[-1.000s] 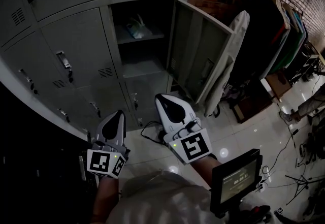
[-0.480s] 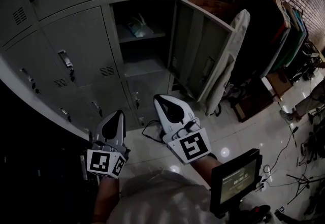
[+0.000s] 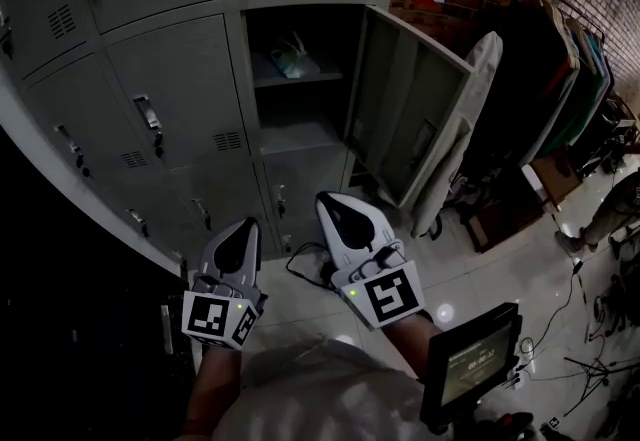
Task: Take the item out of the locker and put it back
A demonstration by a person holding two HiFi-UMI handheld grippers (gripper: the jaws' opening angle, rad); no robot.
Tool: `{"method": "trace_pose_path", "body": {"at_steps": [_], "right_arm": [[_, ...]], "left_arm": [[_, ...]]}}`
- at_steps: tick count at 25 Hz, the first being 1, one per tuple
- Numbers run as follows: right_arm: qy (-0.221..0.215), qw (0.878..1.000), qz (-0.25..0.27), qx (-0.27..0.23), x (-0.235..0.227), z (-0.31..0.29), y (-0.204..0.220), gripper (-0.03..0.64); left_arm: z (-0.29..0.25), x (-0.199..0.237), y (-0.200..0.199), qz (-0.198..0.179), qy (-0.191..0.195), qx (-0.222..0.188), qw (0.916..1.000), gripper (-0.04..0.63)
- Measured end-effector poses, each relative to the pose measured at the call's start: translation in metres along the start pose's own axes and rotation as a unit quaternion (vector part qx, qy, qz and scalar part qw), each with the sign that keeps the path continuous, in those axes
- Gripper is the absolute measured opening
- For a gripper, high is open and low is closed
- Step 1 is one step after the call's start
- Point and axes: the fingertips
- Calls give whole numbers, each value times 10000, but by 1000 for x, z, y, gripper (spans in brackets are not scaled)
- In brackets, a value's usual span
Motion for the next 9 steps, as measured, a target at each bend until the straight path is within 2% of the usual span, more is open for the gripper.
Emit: {"method": "trace_pose_path", "body": {"at_steps": [9], "right_arm": [[98, 9999, -3, 39, 3, 14, 2, 0]], "left_arm": [[5, -7, -4, -52, 64, -49, 10000, 5]]}}
Point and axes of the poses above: the fingertips, and each gripper's own axes: z backward along the fingers, x to its left, y out of its underside, and after that the axes turned 12 degrees about x, right-handed
